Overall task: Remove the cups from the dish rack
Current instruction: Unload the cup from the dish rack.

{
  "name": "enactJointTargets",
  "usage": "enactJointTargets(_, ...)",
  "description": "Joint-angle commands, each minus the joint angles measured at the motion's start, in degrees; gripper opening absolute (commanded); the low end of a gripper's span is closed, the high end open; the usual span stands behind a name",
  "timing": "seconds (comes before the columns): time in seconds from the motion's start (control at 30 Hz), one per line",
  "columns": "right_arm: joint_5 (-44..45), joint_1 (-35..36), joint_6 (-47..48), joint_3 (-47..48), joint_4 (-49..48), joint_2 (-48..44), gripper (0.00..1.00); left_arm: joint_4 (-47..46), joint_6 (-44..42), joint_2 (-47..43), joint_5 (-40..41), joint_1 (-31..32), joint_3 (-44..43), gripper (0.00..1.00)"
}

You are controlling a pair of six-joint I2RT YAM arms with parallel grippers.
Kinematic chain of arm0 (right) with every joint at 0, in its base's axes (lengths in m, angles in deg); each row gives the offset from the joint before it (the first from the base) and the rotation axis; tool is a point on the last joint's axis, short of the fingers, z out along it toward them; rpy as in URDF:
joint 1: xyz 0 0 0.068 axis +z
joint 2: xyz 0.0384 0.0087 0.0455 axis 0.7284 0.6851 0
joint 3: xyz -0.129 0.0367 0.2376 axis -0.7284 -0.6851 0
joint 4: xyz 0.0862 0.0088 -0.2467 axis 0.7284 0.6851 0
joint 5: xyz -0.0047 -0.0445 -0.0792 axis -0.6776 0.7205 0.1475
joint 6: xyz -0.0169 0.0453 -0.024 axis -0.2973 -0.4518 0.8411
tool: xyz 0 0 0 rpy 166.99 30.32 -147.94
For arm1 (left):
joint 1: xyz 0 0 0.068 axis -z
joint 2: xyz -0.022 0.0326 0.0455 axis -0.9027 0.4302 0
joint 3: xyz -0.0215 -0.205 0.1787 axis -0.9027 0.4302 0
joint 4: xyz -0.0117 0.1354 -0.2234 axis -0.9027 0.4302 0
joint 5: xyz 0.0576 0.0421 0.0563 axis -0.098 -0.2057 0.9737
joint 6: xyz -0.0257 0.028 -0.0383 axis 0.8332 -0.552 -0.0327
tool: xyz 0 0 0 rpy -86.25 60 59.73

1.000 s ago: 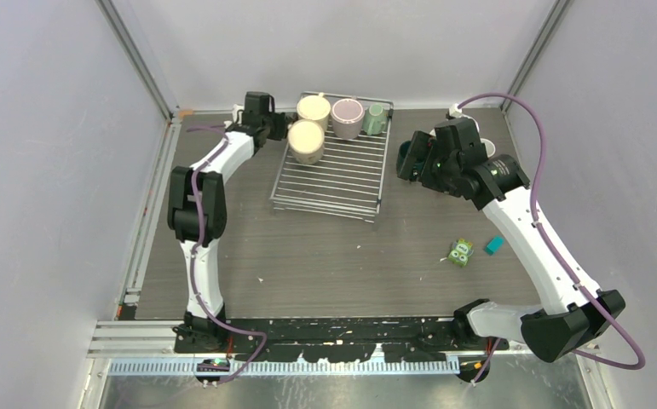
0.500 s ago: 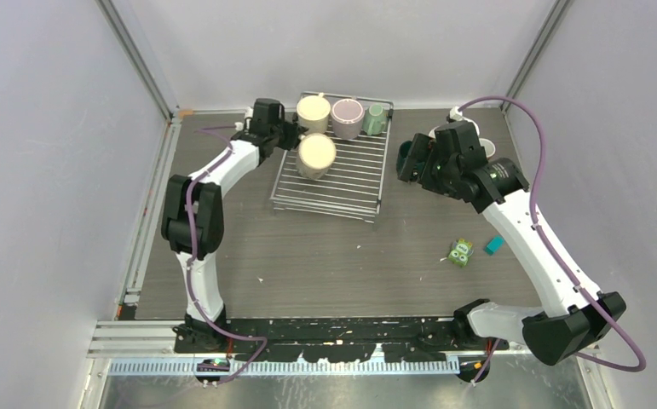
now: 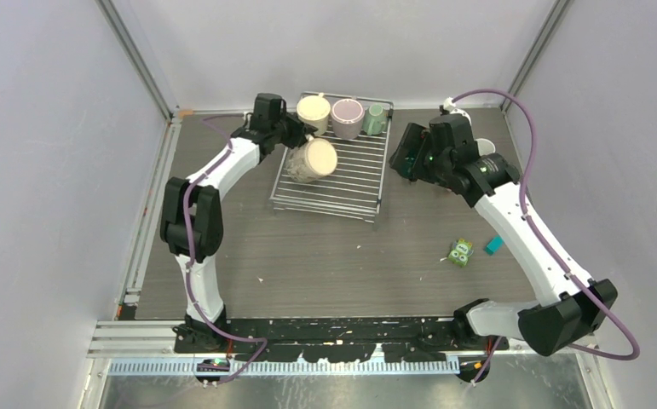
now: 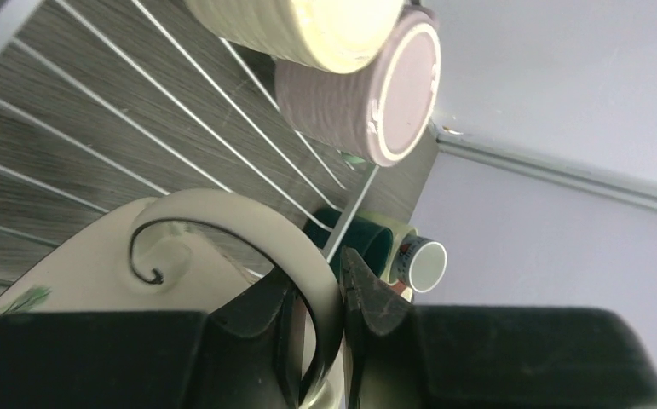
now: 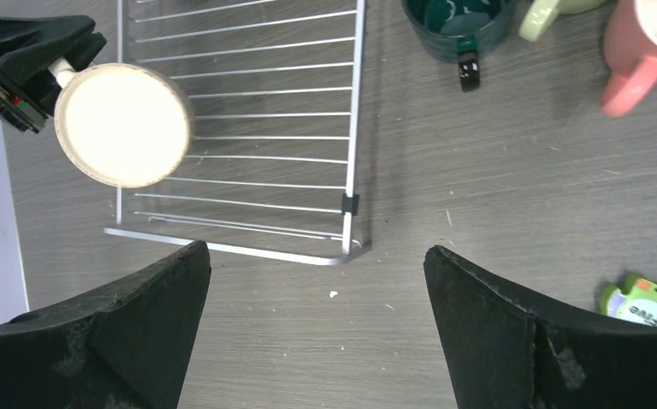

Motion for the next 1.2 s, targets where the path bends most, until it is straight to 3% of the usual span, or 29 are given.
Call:
enactJointTargets(0.0,-2.9,-0.3,0.1,-0.3,-7.8,0.9,1.00,-4.9,-1.4,-4.0,-7.0,-0.1,-6.8,0.00)
enactJointTargets(0.17,-5.4,-0.9,0.7,-0.5,-11.4,1.7,1.00,-7.2,-2.7,-4.2,-11.2,-0.2,-7.7,0.00)
enactJointTargets(0.37,-8.8,-2.6,2.0,-0.7,-15.2,1.6,1.00,-17.5,-1.3,-5.3,-15.8,-0.4,-4.0,0.00)
enactJointTargets(0.87,-42.8,-18.8,-3.7,-6.7,-38.3,1.3,1.00,-37.5,7.8,-6.1,-36.0,-0.2,-8.4,0.00)
enactJointTargets(1.17,-54.8,-21.2,-9.8,-7.1,-55.0,7.7,1.00,-43.5,15.6,-8.5,-46.8,0.7,-13.2,0.00)
